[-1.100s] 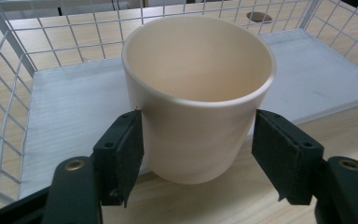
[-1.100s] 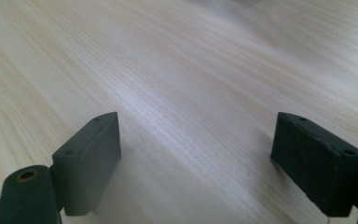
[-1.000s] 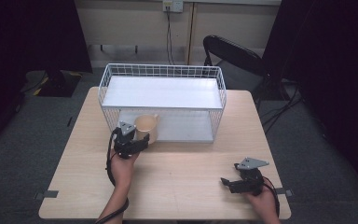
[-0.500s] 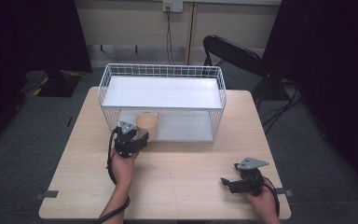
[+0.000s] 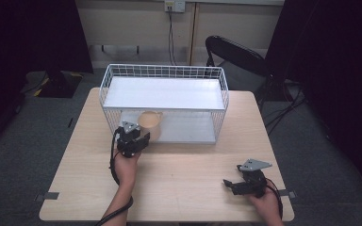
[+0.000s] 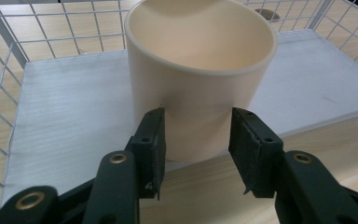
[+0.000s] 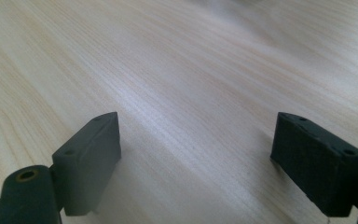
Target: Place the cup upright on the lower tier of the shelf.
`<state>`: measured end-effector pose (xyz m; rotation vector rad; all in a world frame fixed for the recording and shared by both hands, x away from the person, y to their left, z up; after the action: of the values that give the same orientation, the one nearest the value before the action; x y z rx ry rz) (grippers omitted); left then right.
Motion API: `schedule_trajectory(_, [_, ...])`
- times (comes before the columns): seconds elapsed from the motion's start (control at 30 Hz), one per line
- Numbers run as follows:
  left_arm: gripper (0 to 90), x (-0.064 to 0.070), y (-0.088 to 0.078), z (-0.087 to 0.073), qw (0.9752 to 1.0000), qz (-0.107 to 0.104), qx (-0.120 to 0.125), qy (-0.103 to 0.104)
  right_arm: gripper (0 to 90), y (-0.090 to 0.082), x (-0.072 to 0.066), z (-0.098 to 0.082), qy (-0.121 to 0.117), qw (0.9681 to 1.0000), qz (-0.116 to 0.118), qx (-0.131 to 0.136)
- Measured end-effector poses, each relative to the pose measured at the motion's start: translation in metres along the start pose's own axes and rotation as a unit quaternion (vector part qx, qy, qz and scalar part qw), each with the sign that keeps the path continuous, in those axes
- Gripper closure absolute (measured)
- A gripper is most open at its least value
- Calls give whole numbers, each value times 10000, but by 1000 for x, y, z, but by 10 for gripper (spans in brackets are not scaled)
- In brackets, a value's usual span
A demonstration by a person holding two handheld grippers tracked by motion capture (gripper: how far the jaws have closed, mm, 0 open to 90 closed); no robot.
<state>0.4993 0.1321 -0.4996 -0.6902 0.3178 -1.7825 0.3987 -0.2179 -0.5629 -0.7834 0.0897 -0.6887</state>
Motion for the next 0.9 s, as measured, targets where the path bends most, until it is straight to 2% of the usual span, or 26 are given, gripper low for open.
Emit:
schedule_trajectory(0.67, [618,-1,7,-1,9999,41,-28,-106,149,0,0,0,1,10000,1,0])
schedule_trajectory(0.77, [629,0,9,-1,9998,28,12,-217,149,0,0,0,1,10000,2,0])
schedule_trajectory(0.8, [631,-1,8,-1,9999,50,-42,-146,149,0,0,0,1,10000,0,0])
schedule_trajectory(0.9, [645,0,9,-1,9998,19,-56,-197,149,0,0,0,1,10000,1,0])
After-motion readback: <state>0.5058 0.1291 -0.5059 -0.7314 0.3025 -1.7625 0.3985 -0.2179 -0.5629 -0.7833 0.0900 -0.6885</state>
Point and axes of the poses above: each handheld gripper's, and its own axes: y roughly forward along the jaws, z roughly out of its top, x roughly to its right, the point moved 9 cm from there along y, roughly forward along the jaws, and after that the axes turned 13 degrees about -y, right-handed, at the moved point
